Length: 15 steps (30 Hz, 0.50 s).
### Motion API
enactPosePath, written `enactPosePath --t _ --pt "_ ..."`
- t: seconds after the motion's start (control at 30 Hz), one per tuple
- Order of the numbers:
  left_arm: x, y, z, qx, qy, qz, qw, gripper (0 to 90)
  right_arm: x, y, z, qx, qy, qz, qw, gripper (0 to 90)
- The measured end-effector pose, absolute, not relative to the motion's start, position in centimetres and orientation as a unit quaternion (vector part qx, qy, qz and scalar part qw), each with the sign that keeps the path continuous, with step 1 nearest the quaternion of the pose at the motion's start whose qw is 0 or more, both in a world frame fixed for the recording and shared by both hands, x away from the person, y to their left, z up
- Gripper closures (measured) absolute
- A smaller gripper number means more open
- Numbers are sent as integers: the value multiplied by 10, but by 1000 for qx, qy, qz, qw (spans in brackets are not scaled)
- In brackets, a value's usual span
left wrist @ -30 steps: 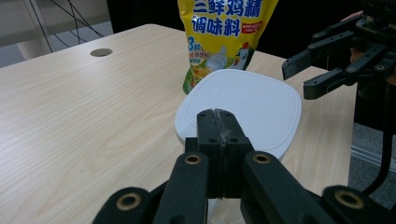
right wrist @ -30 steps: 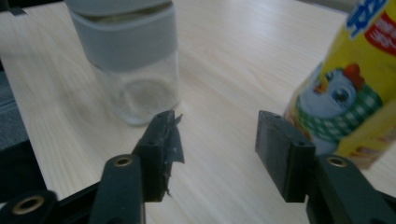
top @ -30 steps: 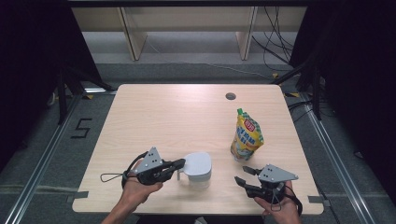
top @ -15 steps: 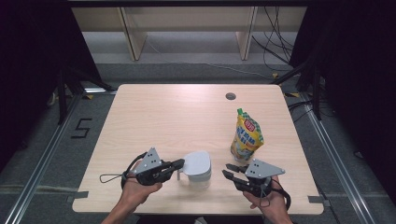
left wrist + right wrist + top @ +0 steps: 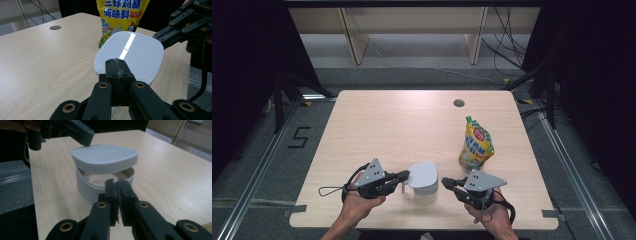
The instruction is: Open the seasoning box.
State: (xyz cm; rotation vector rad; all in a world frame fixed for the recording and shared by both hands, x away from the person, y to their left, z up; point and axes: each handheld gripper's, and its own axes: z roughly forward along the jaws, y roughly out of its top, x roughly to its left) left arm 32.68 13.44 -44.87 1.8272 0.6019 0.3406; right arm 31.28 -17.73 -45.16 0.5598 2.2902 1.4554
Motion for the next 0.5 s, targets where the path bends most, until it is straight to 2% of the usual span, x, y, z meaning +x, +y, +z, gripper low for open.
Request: enactPosePath --t 0.43,0.5 --pt "326 136 -449 775 258 144 559 887 314 -161 -449 175 824 501 197 885" --pt "326 137 -449 775 253 143 561 866 314 -161 -448 173 825 500 196 886"
